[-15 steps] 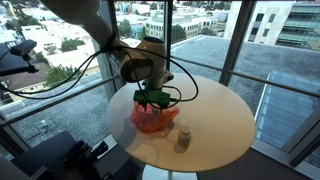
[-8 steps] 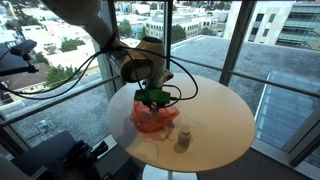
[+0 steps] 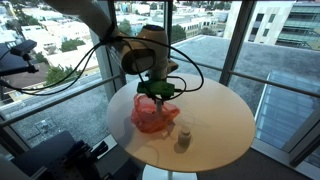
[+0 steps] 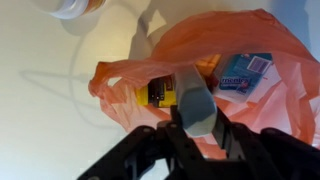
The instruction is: Take a bottle out of the carrier bag
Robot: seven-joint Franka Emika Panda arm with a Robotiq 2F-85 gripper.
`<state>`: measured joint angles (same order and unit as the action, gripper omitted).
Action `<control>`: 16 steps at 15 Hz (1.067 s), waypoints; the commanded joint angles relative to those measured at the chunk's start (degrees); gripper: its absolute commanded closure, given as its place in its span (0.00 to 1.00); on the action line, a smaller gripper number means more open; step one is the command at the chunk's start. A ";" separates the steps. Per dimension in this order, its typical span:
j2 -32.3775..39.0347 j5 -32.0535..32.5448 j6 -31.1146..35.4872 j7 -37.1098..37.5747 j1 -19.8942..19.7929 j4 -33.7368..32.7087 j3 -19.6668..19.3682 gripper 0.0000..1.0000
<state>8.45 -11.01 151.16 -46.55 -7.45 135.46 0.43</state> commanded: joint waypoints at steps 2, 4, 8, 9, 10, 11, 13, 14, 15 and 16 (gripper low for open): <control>-4.66 -2.32 -7.59 2.87 -0.94 -3.87 -1.50 0.90; -5.61 -2.00 -10.25 5.52 -0.90 -6.34 -2.90 0.90; -5.63 -1.20 -12.40 11.15 -1.19 -11.08 -5.50 0.90; -5.25 -1.23 -12.53 12.26 -1.37 -12.25 -6.06 0.90; -4.73 -1.18 -12.51 13.48 -1.56 -13.43 -6.61 0.90; -4.27 -1.06 -12.43 14.70 -1.77 -14.32 -7.06 0.90; -3.15 -0.89 -11.93 16.67 -2.27 -15.69 -7.79 0.90; -2.38 -0.75 -11.28 17.70 -2.52 -16.07 -8.08 0.90; -1.68 -0.95 -11.30 18.28 -2.77 -16.40 -8.28 0.90; -0.77 -0.74 -10.97 19.08 -3.02 -16.63 -8.42 0.90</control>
<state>4.73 -12.18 140.79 -30.52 -9.75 121.75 -7.60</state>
